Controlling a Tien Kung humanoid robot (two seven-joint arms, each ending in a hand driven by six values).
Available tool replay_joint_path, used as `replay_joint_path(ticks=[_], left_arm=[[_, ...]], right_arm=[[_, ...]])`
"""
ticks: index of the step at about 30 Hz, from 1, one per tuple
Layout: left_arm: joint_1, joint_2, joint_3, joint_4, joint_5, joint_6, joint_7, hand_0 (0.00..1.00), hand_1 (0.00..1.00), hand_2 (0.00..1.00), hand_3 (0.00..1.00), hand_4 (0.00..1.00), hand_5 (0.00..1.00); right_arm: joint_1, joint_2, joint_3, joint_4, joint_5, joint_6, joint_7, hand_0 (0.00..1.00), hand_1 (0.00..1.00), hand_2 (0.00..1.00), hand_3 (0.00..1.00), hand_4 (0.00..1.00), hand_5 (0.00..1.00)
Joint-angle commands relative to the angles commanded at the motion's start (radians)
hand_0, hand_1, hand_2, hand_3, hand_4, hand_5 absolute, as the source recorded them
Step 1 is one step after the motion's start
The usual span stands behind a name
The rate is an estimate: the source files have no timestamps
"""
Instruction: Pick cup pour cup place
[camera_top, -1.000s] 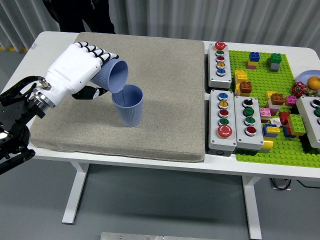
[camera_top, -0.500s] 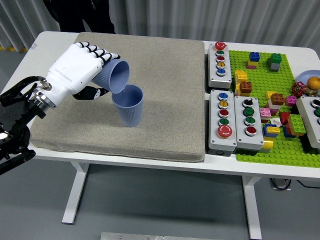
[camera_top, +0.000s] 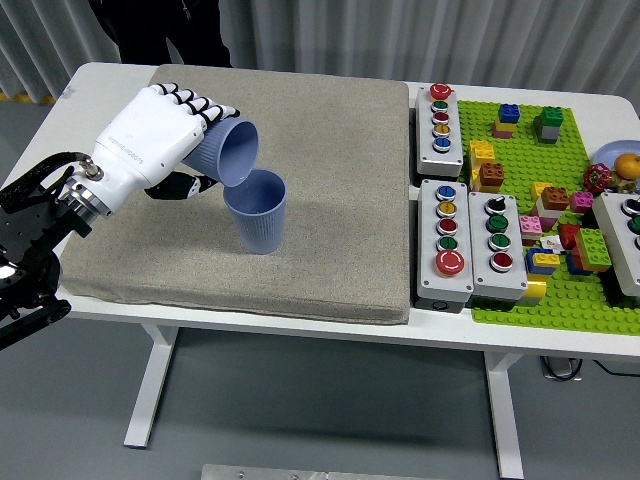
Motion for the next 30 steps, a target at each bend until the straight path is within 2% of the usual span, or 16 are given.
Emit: replay_joint_path(ticks=[9, 12, 16, 19, 22, 24, 26, 30], left_arm=[[0.016, -0.002, -0.024, -0.005, 0.000, 0.019, -0.002, 0.523, 0.533, 0.657, 0.573, 0.704, 0.182], [0.037, -0.007, -0.059, -0.006, -0.005, 0.052, -0.007, 0.523, 0.533, 0.657, 0.573, 0.704, 0.182], [0.073, -0.024, -0.122, 0.005, -0.143, 0.137, -0.051, 0.521, 0.530, 0.655, 0.573, 0.705, 0.182], [0.108, -0.051, -0.176, 0.010, -0.267, 0.206, -0.122, 0.517, 0.530, 0.649, 0.570, 0.705, 0.183], [0.130, -0.077, -0.210, 0.021, -0.397, 0.237, -0.204, 0.517, 0.530, 0.649, 0.570, 0.705, 0.183], [0.148, -0.107, -0.241, 0.044, -0.481, 0.258, -0.282, 0.517, 0.530, 0.649, 0.570, 0.705, 0.183], [0.171, -0.146, -0.278, 0.074, -0.566, 0.260, -0.363, 0.515, 0.520, 0.633, 0.566, 0.706, 0.187], [0.206, -0.198, -0.313, 0.114, -0.741, 0.238, -0.496, 0.515, 0.520, 0.633, 0.566, 0.706, 0.187]], right_arm=[[-0.006, 0.001, 0.005, 0.000, -0.010, 0.002, -0.002, 0.703, 0.633, 0.563, 0.574, 0.002, 0.082], [-0.008, 0.002, 0.008, 0.000, -0.013, 0.003, -0.002, 0.703, 0.633, 0.563, 0.574, 0.002, 0.082], [-0.009, 0.003, 0.011, 0.000, -0.020, 0.004, -0.004, 0.703, 0.633, 0.563, 0.574, 0.002, 0.082], [-0.010, 0.004, 0.013, 0.000, -0.022, 0.005, -0.005, 0.703, 0.632, 0.563, 0.574, 0.002, 0.083], [-0.009, 0.004, 0.012, 0.000, -0.022, 0.005, -0.005, 0.703, 0.632, 0.563, 0.574, 0.002, 0.083], [-0.010, 0.004, 0.012, 0.000, -0.021, 0.006, -0.004, 0.703, 0.632, 0.563, 0.574, 0.002, 0.083], [-0.010, 0.004, 0.012, 0.000, -0.022, 0.006, -0.005, 0.703, 0.633, 0.563, 0.574, 0.002, 0.079], [-0.010, 0.005, 0.012, 0.000, -0.022, 0.006, -0.005, 0.703, 0.633, 0.563, 0.574, 0.002, 0.079]])
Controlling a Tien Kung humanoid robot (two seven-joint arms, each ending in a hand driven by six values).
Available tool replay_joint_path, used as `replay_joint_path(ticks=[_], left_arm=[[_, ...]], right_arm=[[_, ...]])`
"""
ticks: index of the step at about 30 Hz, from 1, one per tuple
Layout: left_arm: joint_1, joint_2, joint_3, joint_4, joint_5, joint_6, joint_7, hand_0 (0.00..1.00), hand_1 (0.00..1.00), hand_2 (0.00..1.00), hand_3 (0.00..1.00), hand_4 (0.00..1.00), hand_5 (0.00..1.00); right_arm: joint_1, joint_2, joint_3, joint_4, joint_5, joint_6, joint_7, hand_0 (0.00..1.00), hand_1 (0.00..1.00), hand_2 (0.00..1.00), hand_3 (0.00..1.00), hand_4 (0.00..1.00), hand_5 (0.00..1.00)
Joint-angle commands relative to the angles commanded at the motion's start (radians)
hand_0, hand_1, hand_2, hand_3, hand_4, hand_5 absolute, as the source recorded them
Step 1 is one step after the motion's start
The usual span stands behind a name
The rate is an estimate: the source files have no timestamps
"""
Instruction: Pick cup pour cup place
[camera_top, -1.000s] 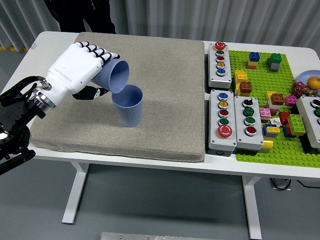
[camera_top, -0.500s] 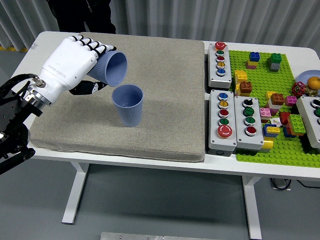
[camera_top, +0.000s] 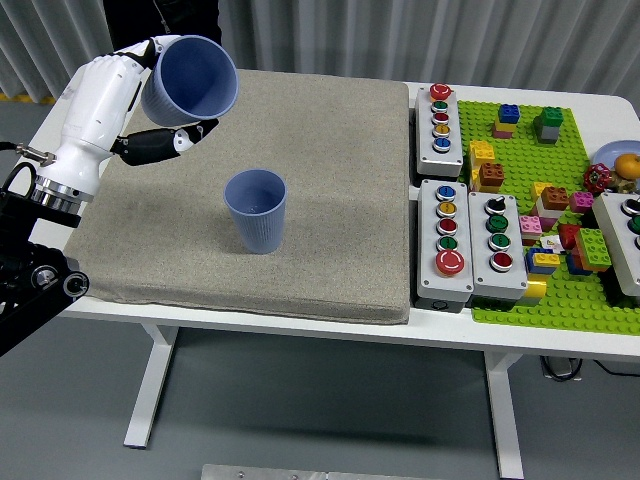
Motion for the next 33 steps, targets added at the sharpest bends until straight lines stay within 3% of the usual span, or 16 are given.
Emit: replay_joint_path(ticks=[2, 5, 11, 18, 25, 33], left_arm=[[0.015, -0.024, -0.010, 0.020, -0.078, -0.001, -0.035, 0.523, 0.529, 0.637, 0.568, 0.706, 0.184], [0.043, -0.085, -0.036, 0.068, -0.214, 0.024, -0.077, 0.523, 0.529, 0.637, 0.568, 0.706, 0.184], [0.072, -0.167, -0.068, 0.130, -0.455, 0.038, -0.094, 0.529, 0.532, 0.642, 0.572, 0.703, 0.188], [0.119, -0.258, -0.045, 0.220, -0.750, 0.038, -0.148, 0.531, 0.534, 0.645, 0.572, 0.700, 0.191], [0.157, -0.307, -0.012, 0.287, -0.866, 0.038, -0.235, 0.545, 0.557, 0.643, 0.574, 0.700, 0.189], [0.176, -0.323, -0.004, 0.293, -0.823, 0.038, -0.247, 0.559, 0.580, 0.644, 0.575, 0.691, 0.193]], right_arm=[[0.001, 0.000, 0.002, 0.000, -0.003, 0.000, -0.001, 0.703, 0.632, 0.563, 0.574, 0.002, 0.080], [0.001, 0.001, 0.006, 0.000, -0.007, 0.000, -0.002, 0.703, 0.632, 0.563, 0.574, 0.002, 0.080], [0.001, 0.001, 0.006, 0.000, -0.010, 0.000, -0.002, 0.703, 0.632, 0.563, 0.574, 0.002, 0.080], [-0.003, 0.003, 0.007, 0.000, -0.011, -0.002, -0.002, 0.703, 0.632, 0.562, 0.574, 0.002, 0.080], [-0.006, 0.006, 0.008, 0.000, -0.014, -0.002, -0.002, 0.703, 0.632, 0.562, 0.573, 0.002, 0.080], [-0.007, 0.008, 0.008, 0.000, -0.013, -0.001, -0.003, 0.703, 0.632, 0.562, 0.573, 0.002, 0.082]])
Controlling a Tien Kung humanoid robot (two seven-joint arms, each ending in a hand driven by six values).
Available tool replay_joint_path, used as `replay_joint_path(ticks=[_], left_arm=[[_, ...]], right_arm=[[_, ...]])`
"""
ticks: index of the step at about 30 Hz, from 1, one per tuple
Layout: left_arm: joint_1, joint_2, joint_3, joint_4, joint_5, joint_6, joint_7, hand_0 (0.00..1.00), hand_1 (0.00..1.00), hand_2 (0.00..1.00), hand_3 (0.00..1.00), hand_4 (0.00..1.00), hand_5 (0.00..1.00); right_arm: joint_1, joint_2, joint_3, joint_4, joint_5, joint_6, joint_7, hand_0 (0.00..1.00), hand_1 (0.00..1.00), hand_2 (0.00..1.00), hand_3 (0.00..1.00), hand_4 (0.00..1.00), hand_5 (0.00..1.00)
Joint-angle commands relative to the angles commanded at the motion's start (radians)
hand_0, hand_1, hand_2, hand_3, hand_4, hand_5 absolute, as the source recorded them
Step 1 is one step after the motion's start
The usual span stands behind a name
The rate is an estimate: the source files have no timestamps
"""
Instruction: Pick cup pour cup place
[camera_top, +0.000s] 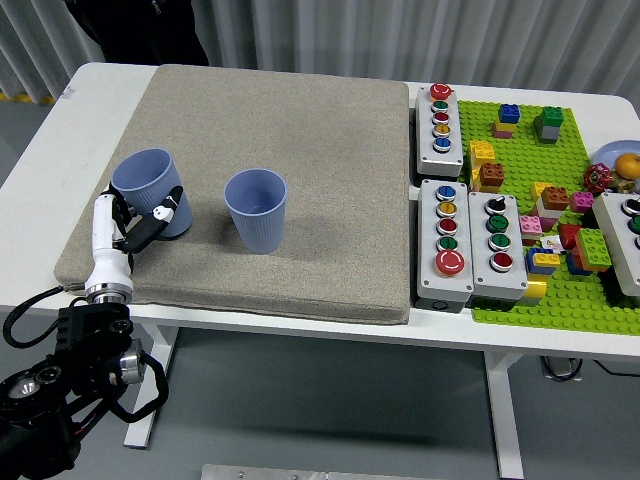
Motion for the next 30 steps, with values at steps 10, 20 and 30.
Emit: replay_joint_path(ticks=[10, 20, 30], left_arm=[[0.027, -0.010, 0.009, 0.018, 0.052, 0.000, -0.006, 0.567, 0.592, 0.647, 0.575, 0.684, 0.197], [0.035, -0.009, -0.014, 0.021, 0.165, 0.000, 0.025, 0.686, 0.712, 0.779, 0.750, 0.884, 0.320], [0.035, -0.010, -0.028, 0.019, 0.212, 0.000, 0.054, 0.768, 0.804, 0.900, 0.894, 0.928, 0.353]], right_arm=[[-0.008, 0.002, 0.000, 0.000, -0.005, 0.002, -0.001, 0.703, 0.632, 0.562, 0.573, 0.002, 0.082], [-0.010, 0.003, 0.002, 0.000, -0.010, 0.004, -0.003, 0.703, 0.632, 0.563, 0.573, 0.002, 0.084], [-0.008, 0.002, 0.002, 0.000, -0.009, 0.004, -0.002, 0.703, 0.632, 0.562, 0.574, 0.002, 0.086]])
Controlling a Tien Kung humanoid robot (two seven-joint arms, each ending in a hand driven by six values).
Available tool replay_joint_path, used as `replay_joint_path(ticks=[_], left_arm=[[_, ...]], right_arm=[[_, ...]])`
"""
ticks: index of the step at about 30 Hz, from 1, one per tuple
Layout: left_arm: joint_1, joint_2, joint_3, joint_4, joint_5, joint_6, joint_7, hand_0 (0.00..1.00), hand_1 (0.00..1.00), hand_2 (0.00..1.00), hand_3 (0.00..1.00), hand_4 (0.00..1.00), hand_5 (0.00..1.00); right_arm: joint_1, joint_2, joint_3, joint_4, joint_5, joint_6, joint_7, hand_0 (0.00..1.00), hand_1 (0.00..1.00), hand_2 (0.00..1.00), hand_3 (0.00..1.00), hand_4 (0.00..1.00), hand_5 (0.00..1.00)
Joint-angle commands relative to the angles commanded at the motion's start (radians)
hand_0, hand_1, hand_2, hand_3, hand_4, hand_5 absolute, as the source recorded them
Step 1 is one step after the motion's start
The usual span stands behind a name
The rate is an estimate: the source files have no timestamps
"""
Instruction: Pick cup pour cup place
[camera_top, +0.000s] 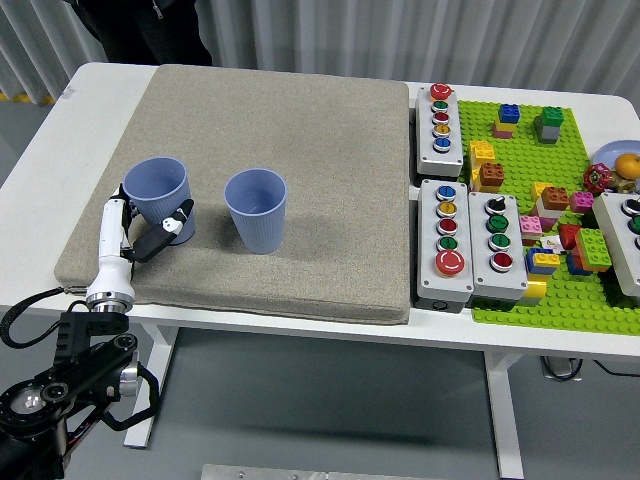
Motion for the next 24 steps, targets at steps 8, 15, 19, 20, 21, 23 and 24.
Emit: replay_joint_path(ticks=[8, 15, 19, 20, 21, 23, 24], left_arm=[[0.001, -0.001, -0.008, -0.006, 0.026, 0.000, 0.003, 0.786, 0.819, 0.925, 0.913, 0.933, 0.351], [0.007, 0.000, -0.017, -0.019, 0.048, 0.000, 0.006, 0.793, 0.831, 0.933, 0.916, 0.936, 0.338], [0.020, -0.004, -0.033, -0.024, 0.071, -0.002, 0.023, 0.857, 0.878, 0.993, 0.949, 0.943, 0.339], [0.026, -0.003, -0.041, -0.029, 0.091, -0.012, 0.035, 0.857, 0.878, 0.993, 0.949, 0.943, 0.339], [0.029, -0.003, -0.044, -0.031, 0.100, -0.015, 0.040, 0.857, 0.878, 0.993, 0.949, 0.943, 0.339], [0.033, -0.004, -0.056, -0.036, 0.127, -0.020, 0.054, 0.926, 0.934, 0.998, 0.998, 0.988, 0.390], [0.034, -0.004, -0.060, -0.038, 0.131, -0.021, 0.056, 0.926, 0.934, 0.998, 0.998, 0.988, 0.390]], right_arm=[[0.004, 0.000, -0.001, 0.000, 0.004, -0.001, 0.000, 0.703, 0.632, 0.561, 0.573, 0.002, 0.087], [0.005, -0.001, 0.000, 0.000, 0.003, 0.000, 0.000, 0.703, 0.633, 0.561, 0.574, 0.002, 0.087], [0.004, -0.001, 0.001, 0.000, 0.001, -0.001, 0.000, 0.703, 0.633, 0.561, 0.574, 0.002, 0.087], [0.004, -0.001, 0.001, 0.000, 0.001, -0.001, 0.001, 0.703, 0.633, 0.561, 0.574, 0.002, 0.087], [0.003, -0.001, 0.001, 0.000, 0.001, -0.001, 0.001, 0.703, 0.633, 0.561, 0.574, 0.002, 0.087], [0.004, -0.002, 0.002, 0.000, 0.000, -0.001, 0.001, 0.703, 0.632, 0.561, 0.574, 0.002, 0.086], [0.004, -0.002, 0.002, 0.000, 0.000, -0.001, 0.001, 0.703, 0.632, 0.561, 0.574, 0.002, 0.086]])
